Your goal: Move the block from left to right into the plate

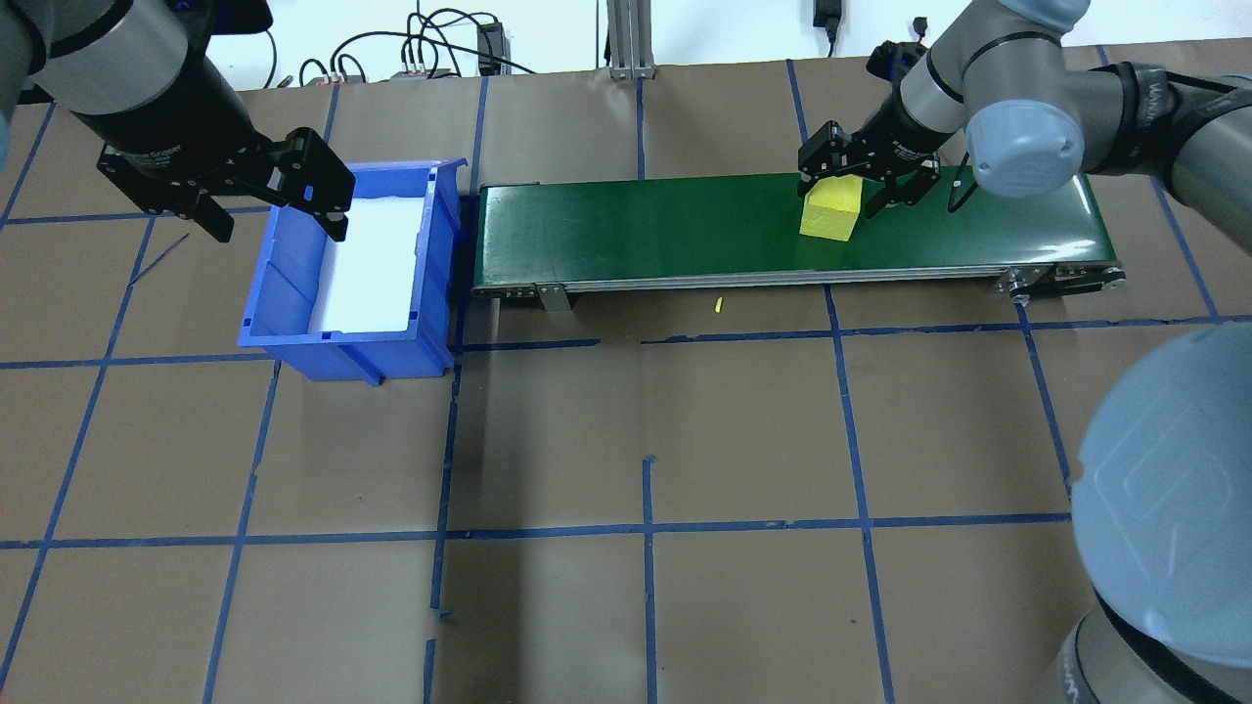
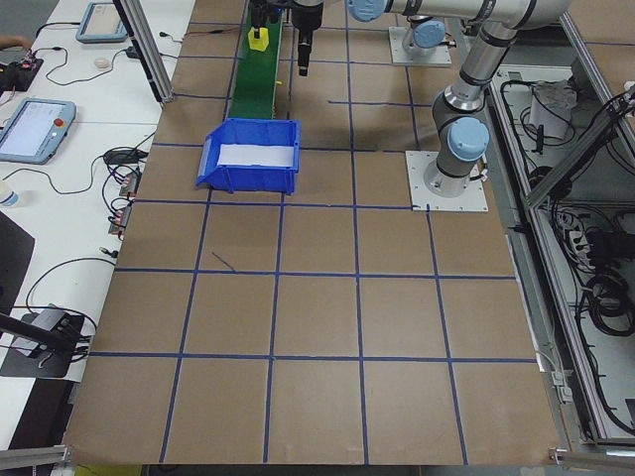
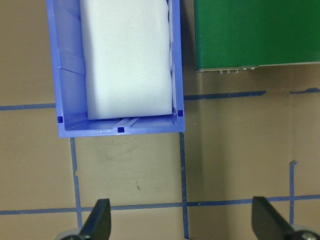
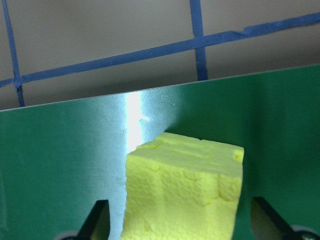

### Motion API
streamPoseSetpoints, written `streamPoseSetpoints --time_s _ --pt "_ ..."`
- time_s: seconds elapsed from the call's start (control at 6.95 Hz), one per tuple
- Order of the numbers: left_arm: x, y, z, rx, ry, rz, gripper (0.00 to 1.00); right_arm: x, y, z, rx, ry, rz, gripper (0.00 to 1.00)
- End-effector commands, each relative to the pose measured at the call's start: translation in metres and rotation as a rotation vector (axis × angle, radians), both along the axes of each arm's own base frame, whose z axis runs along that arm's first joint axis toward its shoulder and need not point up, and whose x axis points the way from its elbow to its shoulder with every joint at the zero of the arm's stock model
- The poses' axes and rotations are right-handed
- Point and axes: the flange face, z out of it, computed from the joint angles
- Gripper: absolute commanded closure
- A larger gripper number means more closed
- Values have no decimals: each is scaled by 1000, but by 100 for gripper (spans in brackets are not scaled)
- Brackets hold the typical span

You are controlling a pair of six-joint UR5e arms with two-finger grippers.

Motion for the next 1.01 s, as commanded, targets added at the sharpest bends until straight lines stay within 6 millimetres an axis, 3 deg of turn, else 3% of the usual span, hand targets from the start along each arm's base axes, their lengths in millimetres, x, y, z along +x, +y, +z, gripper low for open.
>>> streamPoseSetpoints --time_s 0.0,0.14,0.29,0.43,0.58,0.72,0.86 --pt "1 0 0 0 -2 2 0 -14 -5 -16 -41 139 132 57" --pt "1 0 0 0 -2 2 0 -17 -8 -6 -67 167 166 75" --pt "1 0 0 0 0 2 0 -35 -9 21 -107 319 301 76" --pt "0 1 0 0 0 0 0 -58 10 60 -143 425 452 77" --pt "0 1 0 0 -2 0 0 -101 42 95 -141 493 479 77" --pt "0 1 0 0 -2 0 0 -144 78 107 -111 504 517 77" --pt "0 1 0 0 0 0 0 -212 117 94 -37 471 475 76"
